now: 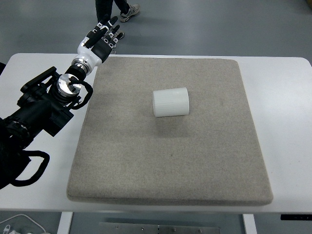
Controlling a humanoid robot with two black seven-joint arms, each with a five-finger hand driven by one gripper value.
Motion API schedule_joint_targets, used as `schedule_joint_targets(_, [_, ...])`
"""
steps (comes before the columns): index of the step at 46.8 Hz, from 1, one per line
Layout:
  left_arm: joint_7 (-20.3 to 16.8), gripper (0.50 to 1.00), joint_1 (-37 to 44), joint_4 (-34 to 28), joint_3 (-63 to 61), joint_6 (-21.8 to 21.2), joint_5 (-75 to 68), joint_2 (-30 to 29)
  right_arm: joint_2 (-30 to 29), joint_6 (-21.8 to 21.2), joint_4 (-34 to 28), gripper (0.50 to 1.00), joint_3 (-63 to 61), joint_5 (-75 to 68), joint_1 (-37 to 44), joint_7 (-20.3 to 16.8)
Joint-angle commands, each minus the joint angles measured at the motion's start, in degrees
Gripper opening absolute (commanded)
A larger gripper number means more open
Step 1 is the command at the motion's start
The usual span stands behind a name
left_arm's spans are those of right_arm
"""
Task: Flip white cup upright
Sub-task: 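Raise the left hand and swing it over toward the white cup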
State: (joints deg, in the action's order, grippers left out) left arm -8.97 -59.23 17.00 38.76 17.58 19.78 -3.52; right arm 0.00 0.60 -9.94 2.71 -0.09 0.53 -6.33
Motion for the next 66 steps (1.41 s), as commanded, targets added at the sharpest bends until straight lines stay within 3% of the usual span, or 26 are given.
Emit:
schedule_joint_targets(1, [0.0,0.999,-0.1,0.1,0.0,0.0,0.0,0.0,0.0,0.0,0.0,0.930,-0.1,0.0,0.0,0.0])
schedule_joint_targets(33, [0.1,0.999,-1.8,-0.2,-1.2,1.2,-1.5,-0.8,0.0,0.0,0.0,0.930,0.0,0.0,0.0,0.0])
schedule_joint_targets(47, [0.0,0.999,-3.9,0.3,-1.7,1.3,-17.4,-0.6,0.0,0.0,0.0,0.930,0.0,0.0,0.0,0.0])
schedule_joint_targets(66, [0.4,0.999,-6.6,7.9,-1.8,2.5,-35.3,-2.5,0.0,0.0,0.0,0.930,-0.1,0.0,0.0,0.0])
